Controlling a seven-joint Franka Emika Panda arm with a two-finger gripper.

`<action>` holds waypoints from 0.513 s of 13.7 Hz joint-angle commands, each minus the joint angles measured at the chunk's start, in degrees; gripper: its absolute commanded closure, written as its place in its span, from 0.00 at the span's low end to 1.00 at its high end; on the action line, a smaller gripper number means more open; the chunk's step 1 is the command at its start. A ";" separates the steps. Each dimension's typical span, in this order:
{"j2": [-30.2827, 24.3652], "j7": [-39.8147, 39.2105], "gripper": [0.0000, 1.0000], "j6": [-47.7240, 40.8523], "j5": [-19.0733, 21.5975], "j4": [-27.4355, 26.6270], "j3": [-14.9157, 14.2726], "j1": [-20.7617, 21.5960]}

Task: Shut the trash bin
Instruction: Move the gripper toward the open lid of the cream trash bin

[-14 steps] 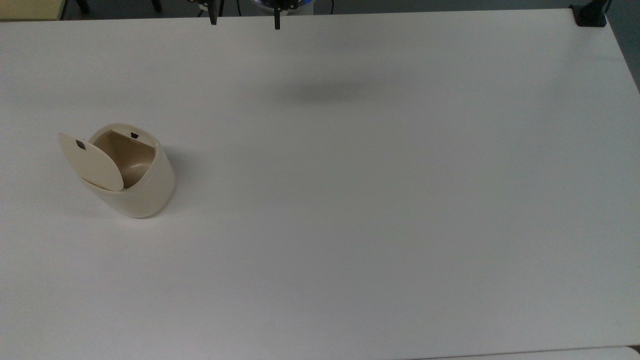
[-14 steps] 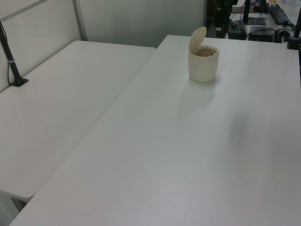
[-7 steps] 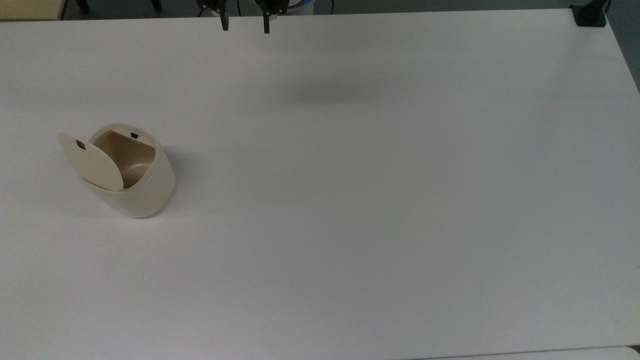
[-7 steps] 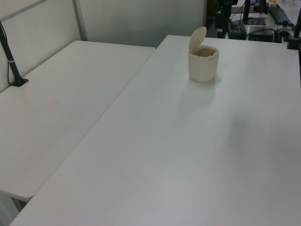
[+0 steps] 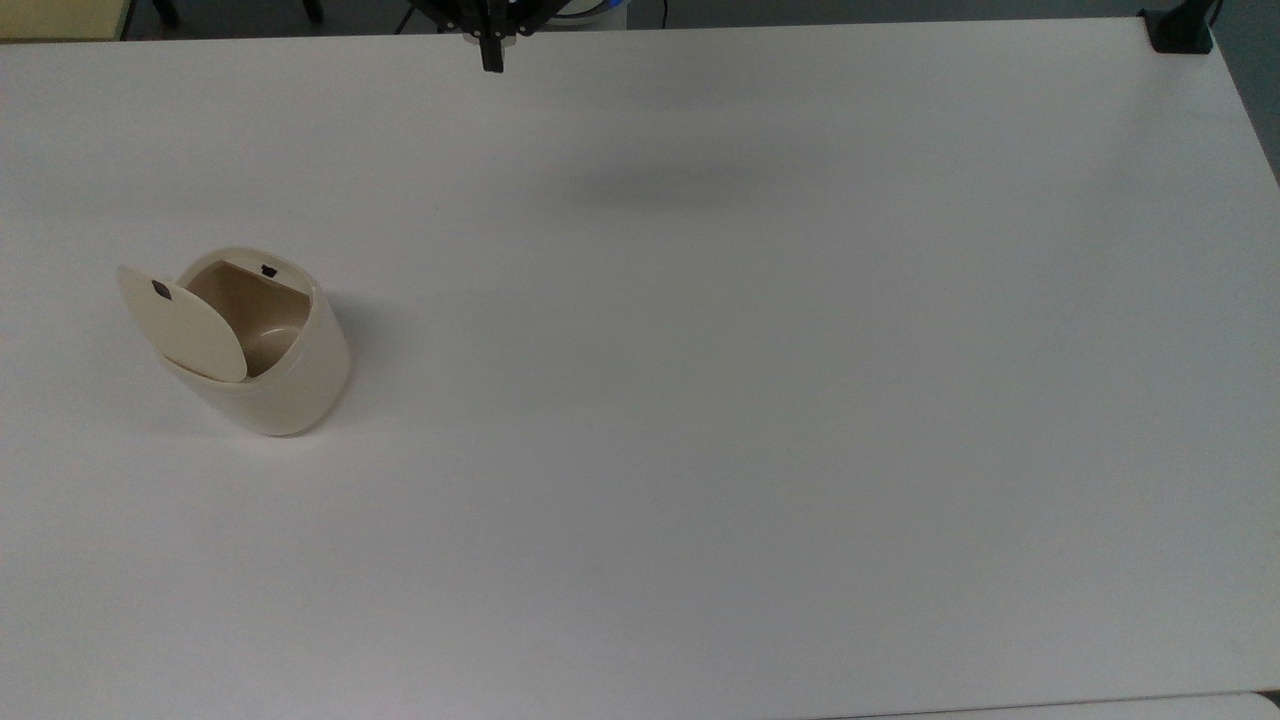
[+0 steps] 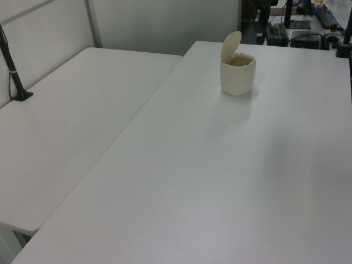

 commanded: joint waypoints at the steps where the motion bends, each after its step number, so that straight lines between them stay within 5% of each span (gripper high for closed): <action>1: 1.25 -0.46 1.00 5.71 -0.59 0.04 -0.52 -3.74; 7: 5.81 -0.20 1.00 27.67 -1.48 0.13 -0.61 -17.38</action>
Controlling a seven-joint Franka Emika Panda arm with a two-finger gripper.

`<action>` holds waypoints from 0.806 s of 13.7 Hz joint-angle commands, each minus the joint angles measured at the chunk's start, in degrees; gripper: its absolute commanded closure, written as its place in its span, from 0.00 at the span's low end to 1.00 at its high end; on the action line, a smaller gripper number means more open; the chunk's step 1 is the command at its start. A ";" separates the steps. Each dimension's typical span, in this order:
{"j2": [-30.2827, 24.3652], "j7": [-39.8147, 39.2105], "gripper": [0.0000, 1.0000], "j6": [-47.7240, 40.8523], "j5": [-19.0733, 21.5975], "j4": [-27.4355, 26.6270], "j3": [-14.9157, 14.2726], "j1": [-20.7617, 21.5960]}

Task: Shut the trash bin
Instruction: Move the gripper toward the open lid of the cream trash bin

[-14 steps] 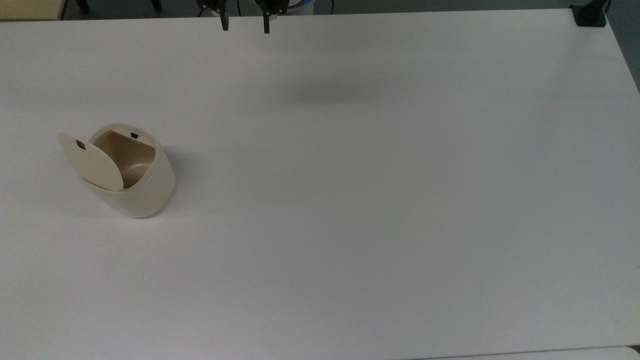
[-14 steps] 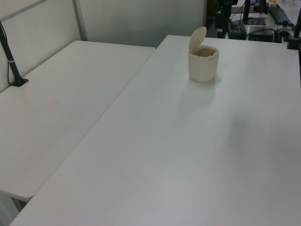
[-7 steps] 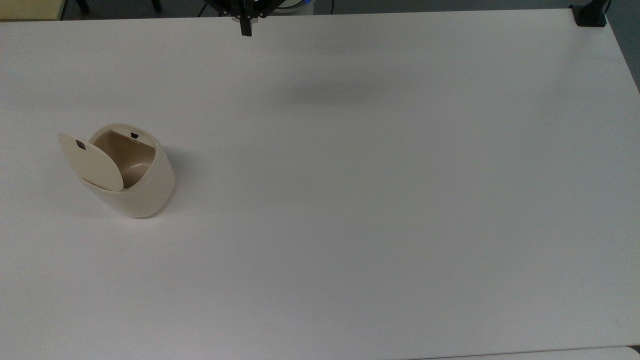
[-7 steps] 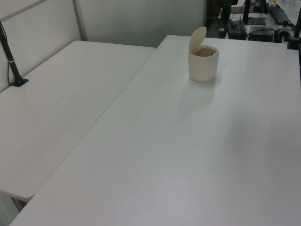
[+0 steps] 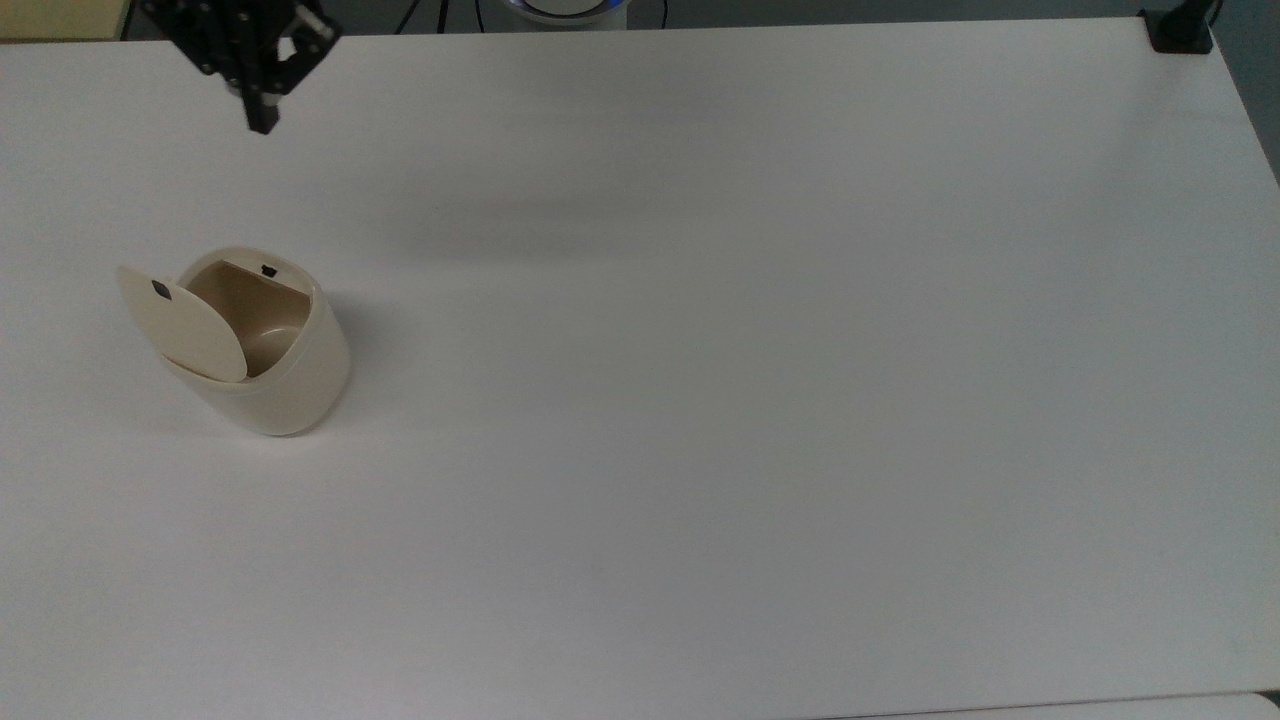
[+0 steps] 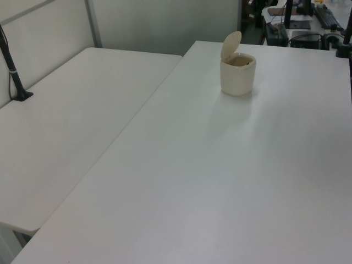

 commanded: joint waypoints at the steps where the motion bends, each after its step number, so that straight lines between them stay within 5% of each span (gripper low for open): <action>1: 3.25 0.10 1.00 10.74 0.01 0.10 0.31 -3.89; 6: 7.73 1.94 1.00 25.25 4.14 0.01 0.23 -6.19; 11: 10.81 2.92 1.00 28.35 4.23 0.01 0.23 -6.80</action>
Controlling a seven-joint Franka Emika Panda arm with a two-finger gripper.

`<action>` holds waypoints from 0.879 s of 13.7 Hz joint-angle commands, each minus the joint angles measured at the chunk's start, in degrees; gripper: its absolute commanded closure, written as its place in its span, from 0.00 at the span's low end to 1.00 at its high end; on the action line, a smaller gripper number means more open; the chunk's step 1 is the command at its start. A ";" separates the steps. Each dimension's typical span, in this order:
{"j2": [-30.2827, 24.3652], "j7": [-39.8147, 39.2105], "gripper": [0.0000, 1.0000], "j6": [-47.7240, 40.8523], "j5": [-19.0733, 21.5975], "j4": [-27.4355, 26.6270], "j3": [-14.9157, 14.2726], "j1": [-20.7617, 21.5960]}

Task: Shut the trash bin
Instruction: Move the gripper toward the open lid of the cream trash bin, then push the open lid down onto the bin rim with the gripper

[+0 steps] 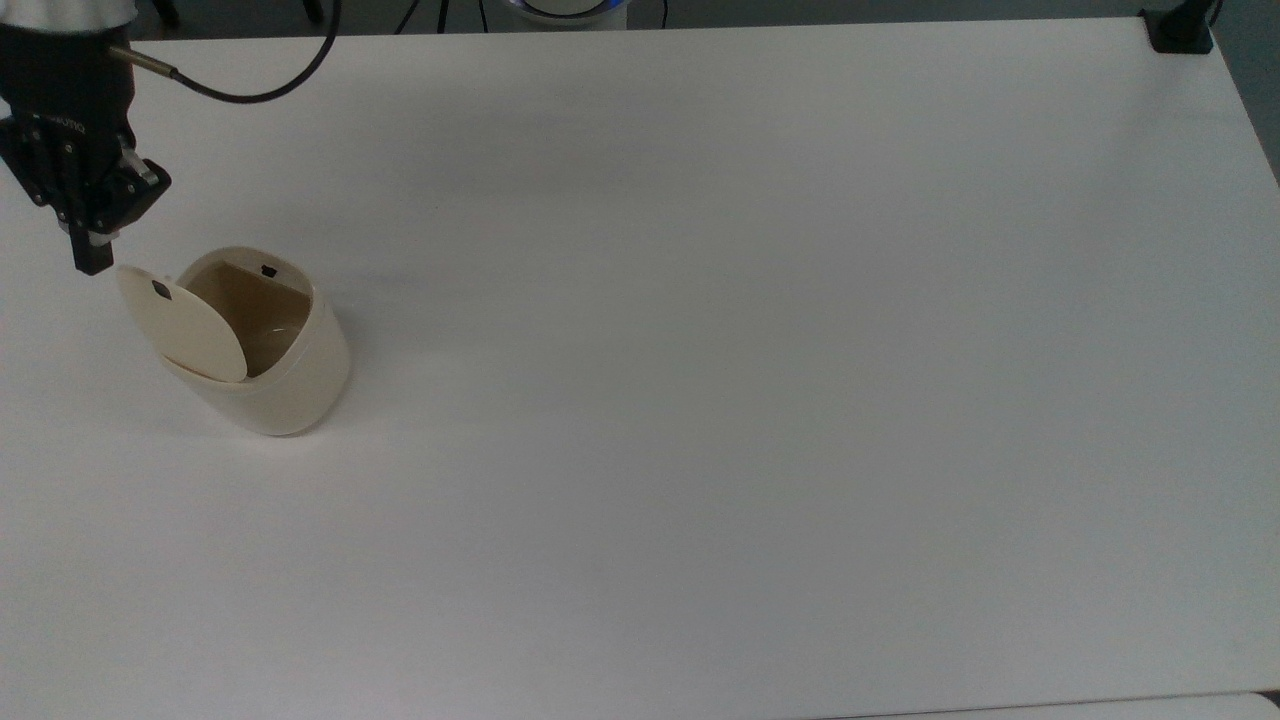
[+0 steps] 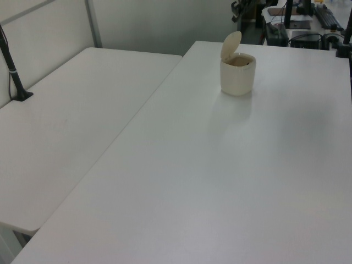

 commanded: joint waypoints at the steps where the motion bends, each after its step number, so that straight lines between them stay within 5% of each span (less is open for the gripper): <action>1: 0.87 0.83 1.00 1.77 0.97 -0.07 0.28 -0.27; 12: 0.95 -6.36 1.00 -15.77 0.89 -3.06 0.90 0.35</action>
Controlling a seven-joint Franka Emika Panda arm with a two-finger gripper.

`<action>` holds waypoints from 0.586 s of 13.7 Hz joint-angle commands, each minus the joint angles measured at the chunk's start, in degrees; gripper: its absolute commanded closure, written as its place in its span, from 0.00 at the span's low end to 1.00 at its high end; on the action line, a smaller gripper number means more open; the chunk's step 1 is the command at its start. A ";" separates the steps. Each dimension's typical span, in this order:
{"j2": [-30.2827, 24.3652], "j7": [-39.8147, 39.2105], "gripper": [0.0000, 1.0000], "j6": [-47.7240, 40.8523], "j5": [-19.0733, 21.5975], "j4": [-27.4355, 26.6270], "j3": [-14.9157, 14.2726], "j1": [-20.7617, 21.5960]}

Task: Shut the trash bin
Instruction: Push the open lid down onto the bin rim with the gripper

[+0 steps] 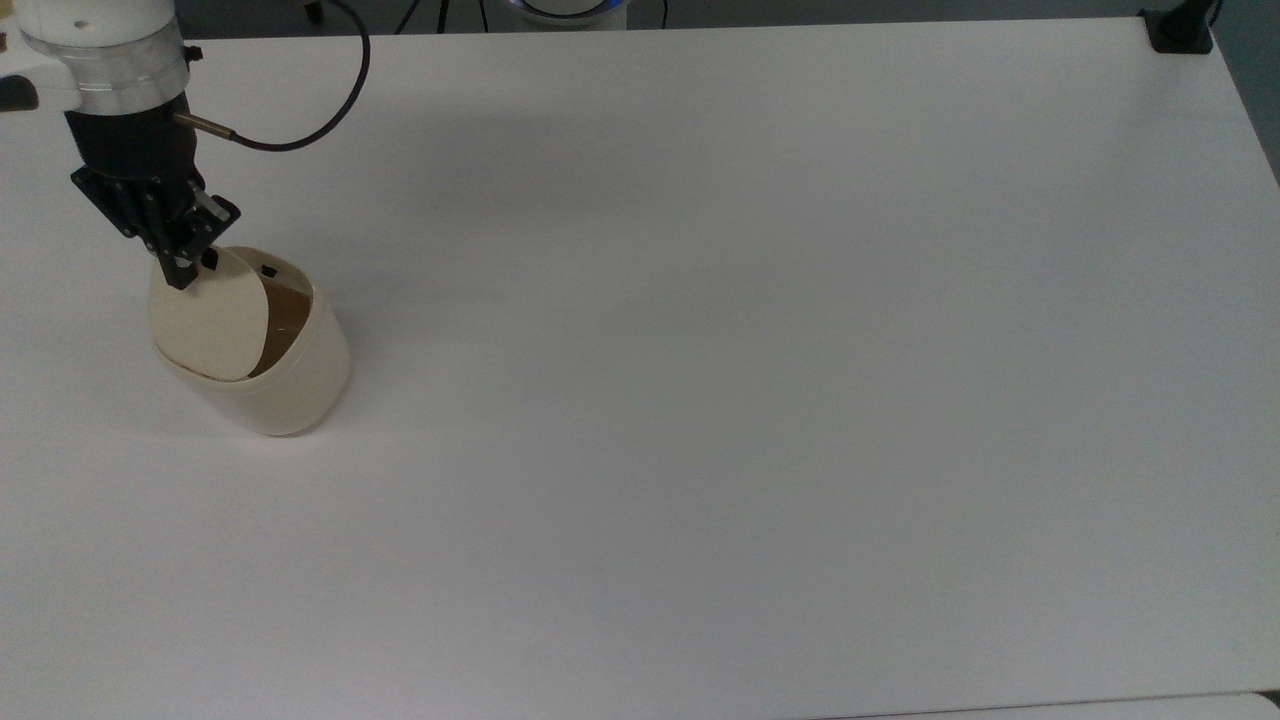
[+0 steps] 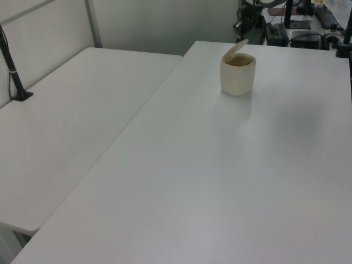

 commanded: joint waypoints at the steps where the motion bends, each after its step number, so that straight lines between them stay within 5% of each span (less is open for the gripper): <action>1: -0.82 -4.65 1.00 -7.70 0.83 -1.89 0.29 0.32; 8: 2.52 -4.65 1.00 -7.27 0.83 -2.42 0.29 0.32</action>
